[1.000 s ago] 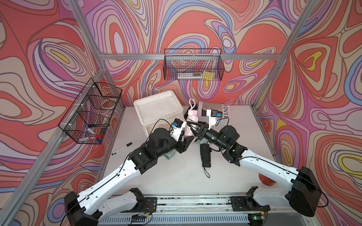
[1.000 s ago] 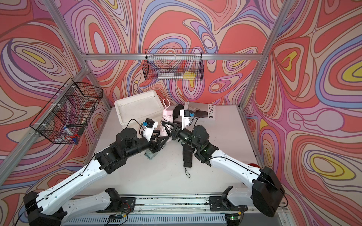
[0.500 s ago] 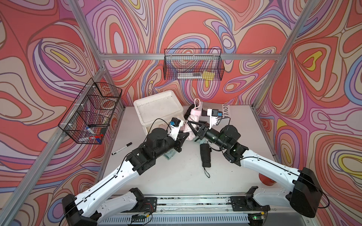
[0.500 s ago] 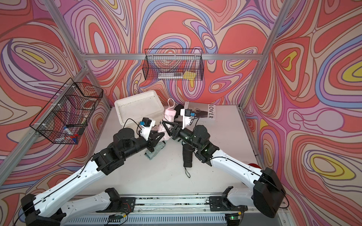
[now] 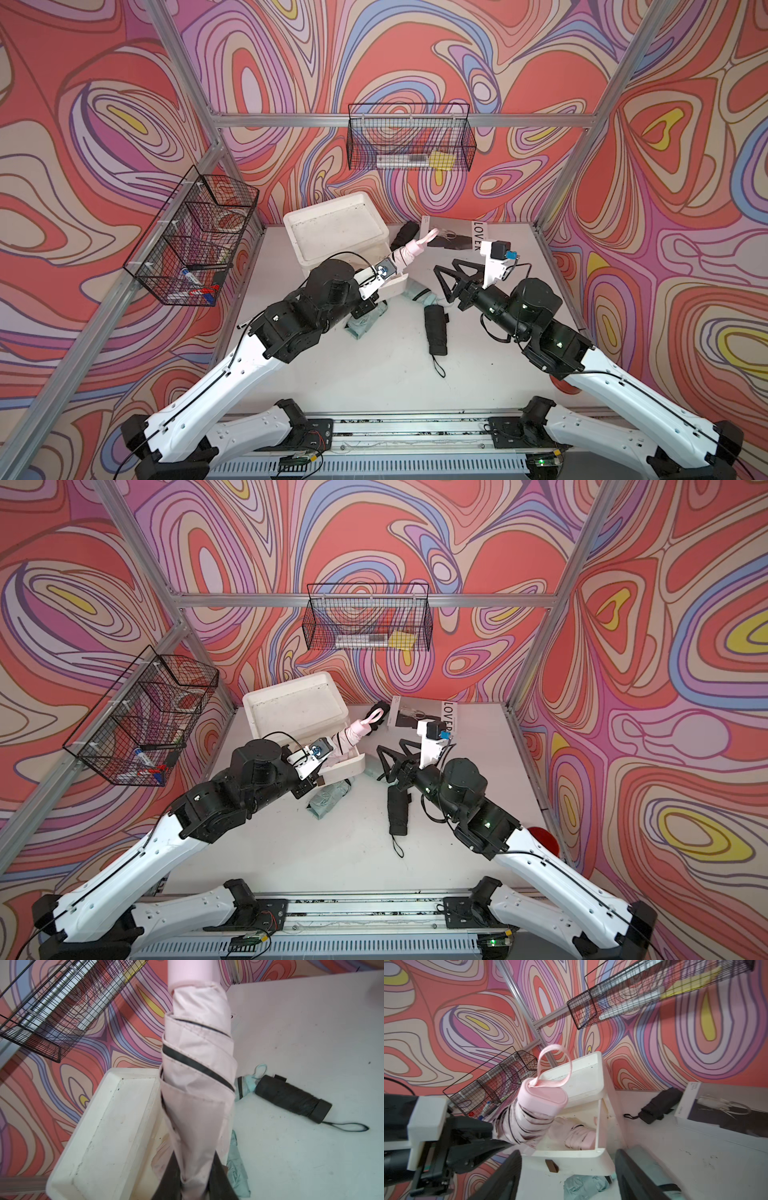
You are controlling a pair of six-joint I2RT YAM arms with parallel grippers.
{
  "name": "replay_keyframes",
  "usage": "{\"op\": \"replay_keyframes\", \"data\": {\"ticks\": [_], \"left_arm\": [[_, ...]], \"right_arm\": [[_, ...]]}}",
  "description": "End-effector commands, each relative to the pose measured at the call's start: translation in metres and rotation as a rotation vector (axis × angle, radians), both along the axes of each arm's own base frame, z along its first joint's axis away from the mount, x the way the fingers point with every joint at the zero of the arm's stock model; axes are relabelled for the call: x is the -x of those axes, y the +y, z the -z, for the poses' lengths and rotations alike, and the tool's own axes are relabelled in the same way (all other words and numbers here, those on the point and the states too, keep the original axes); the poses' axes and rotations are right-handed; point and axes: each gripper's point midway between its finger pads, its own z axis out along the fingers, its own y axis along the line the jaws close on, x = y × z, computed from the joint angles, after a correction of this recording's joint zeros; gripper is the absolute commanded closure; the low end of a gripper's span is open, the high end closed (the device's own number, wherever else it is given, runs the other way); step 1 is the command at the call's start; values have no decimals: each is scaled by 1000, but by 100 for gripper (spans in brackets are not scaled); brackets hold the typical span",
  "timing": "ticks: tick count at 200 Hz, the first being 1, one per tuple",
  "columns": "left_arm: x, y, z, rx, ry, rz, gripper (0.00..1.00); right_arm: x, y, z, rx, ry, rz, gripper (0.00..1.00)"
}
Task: Place the umbrella in the drawer by color
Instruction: Place the umbrella in the drawer.
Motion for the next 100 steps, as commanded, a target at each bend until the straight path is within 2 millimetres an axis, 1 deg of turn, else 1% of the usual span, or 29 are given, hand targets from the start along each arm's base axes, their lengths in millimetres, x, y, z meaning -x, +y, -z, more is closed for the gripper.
{"op": "replay_keyframes", "data": {"ticks": [1,28,43,67,84,100], "left_arm": [[-6,28,17,-295,-35,-29,100],[-20,44,35,-507,-7,-82,100],[-33,53,36,-575,11,-133,100],[-47,65,36,-660,51,-187,100],[-47,72,44,-742,89,-193,100],[-40,80,63,-820,152,-172,100]], "right_arm": [[-9,-18,51,174,49,108,26],[-9,-21,67,212,34,118,26],[-9,-22,74,218,26,123,25],[-13,-20,82,235,23,126,25],[-14,-13,87,247,36,101,25],[-12,-7,91,249,47,68,25]]}}
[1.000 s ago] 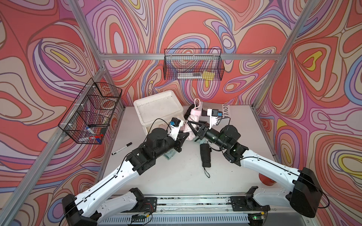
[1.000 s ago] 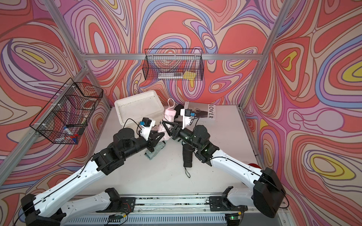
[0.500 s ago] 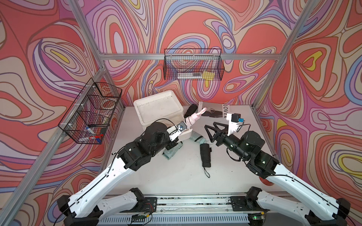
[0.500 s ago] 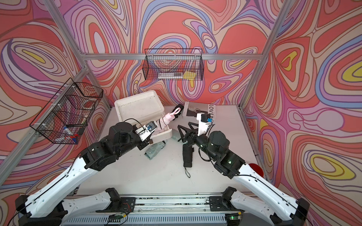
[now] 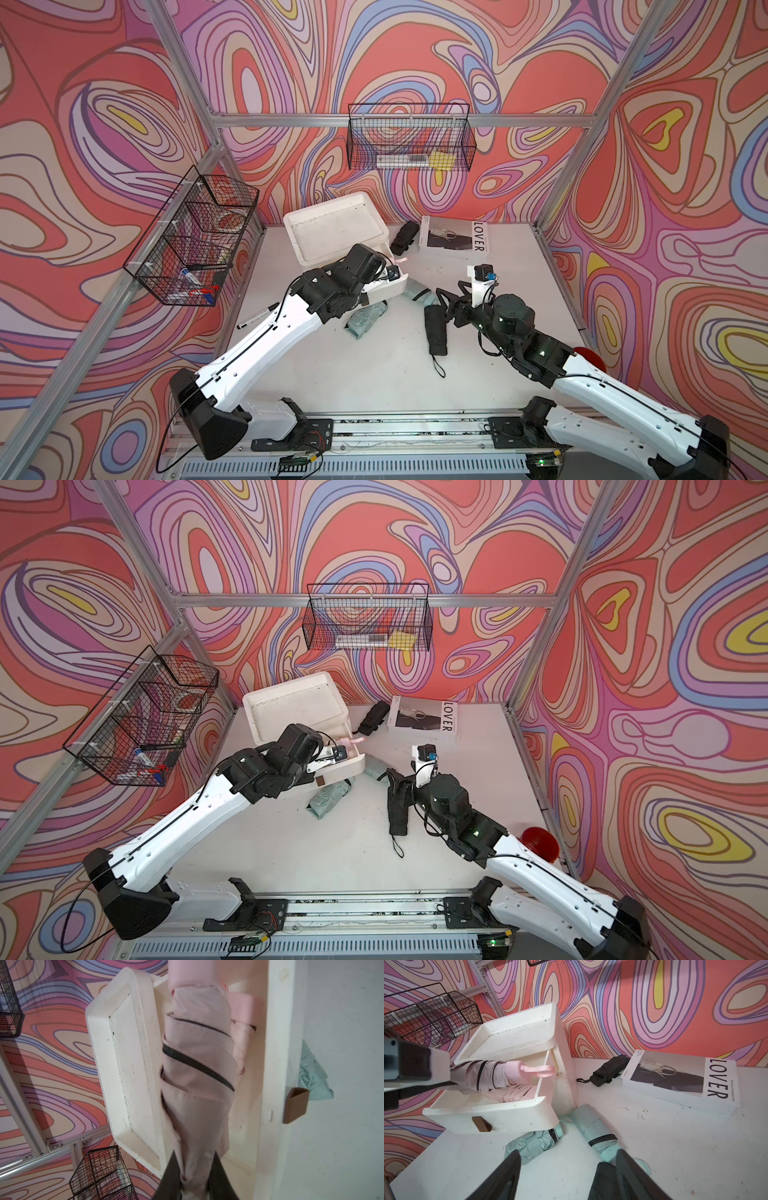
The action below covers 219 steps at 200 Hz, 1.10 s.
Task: Place the umbrella in the drawer by color
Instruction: Place the umbrella in the drawer.
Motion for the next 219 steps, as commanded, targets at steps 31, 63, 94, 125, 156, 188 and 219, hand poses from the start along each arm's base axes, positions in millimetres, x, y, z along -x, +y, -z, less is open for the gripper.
{"op": "replay_keyframes", "data": {"ticks": [31,63,94,125,156,188,219], "left_arm": [[17,24,31,-149,118,-18,100],[23,20,39,-102,152,-21,90],[20,12,41,-54,139,-4,43],[14,0,29,51,87,-8,26],[2,-12,14,123,25,3,19],[-14,-15,11,118,15,-26,18],[-20,-26,0,198,19,-59,18]], "right_arm": [[1,7,-1,3,-11,-29,25],[1,0,-2,-1,-23,-7,24],[-1,1,1,6,-20,-2,24],[-3,5,6,18,-6,-8,24],[-3,5,6,18,-5,-8,24],[-3,4,7,21,-6,-6,24],[-2,4,7,21,-3,-9,24]]}}
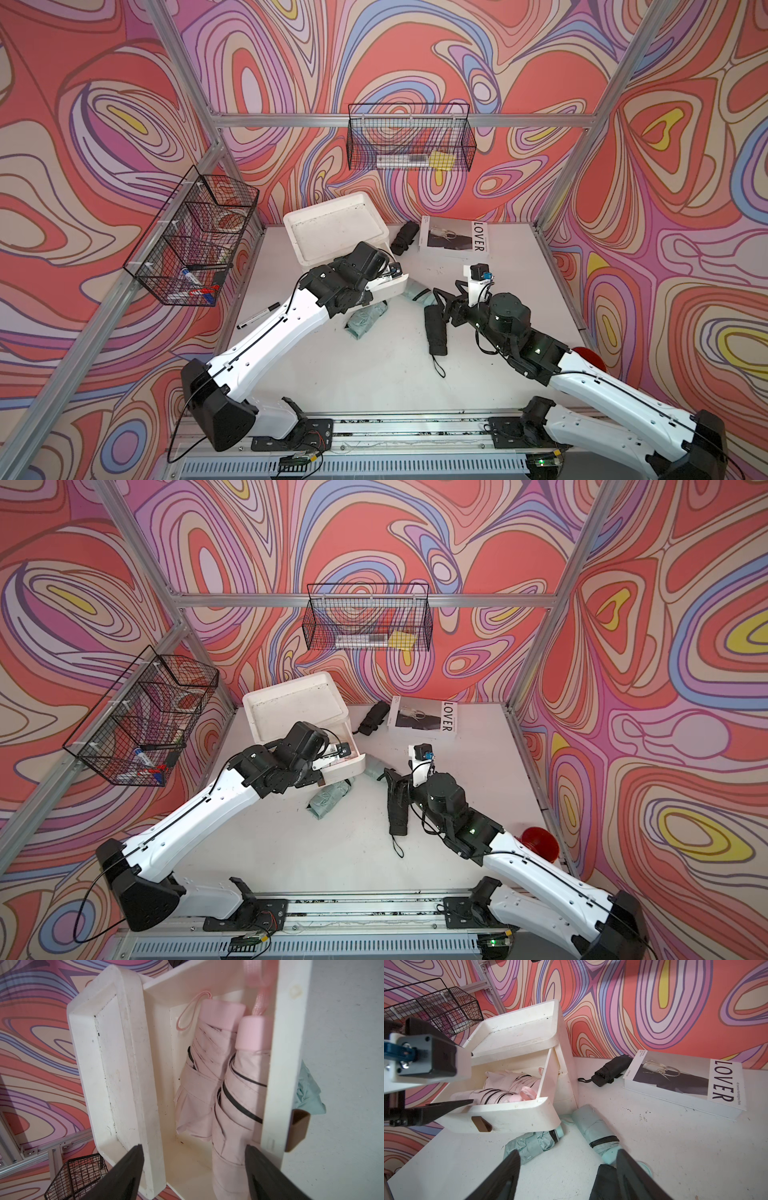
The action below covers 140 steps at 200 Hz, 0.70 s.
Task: Place the umbrella in the drawer by color
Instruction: Place the umbrella in the drawer.
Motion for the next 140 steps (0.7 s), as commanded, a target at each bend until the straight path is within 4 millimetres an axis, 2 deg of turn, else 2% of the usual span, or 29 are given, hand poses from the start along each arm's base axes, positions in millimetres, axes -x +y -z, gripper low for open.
{"op": "replay_keyframes", "data": {"ticks": [1,23,40,66,140], "left_arm": [[-6,-12,-16,118,-14,-30,18],[-1,-29,-18,238,27,-16,19],[-2,-30,-12,236,41,-19,19],[-9,-21,3,169,53,-48,19],[-25,17,34,169,108,-147,19]], "right_arm": [[1,-1,4,14,-2,2,24],[1,0,4,13,0,-1,24],[2,0,5,13,4,-6,24],[4,-1,2,3,1,-10,24],[4,0,0,-5,-1,-13,24]]}}
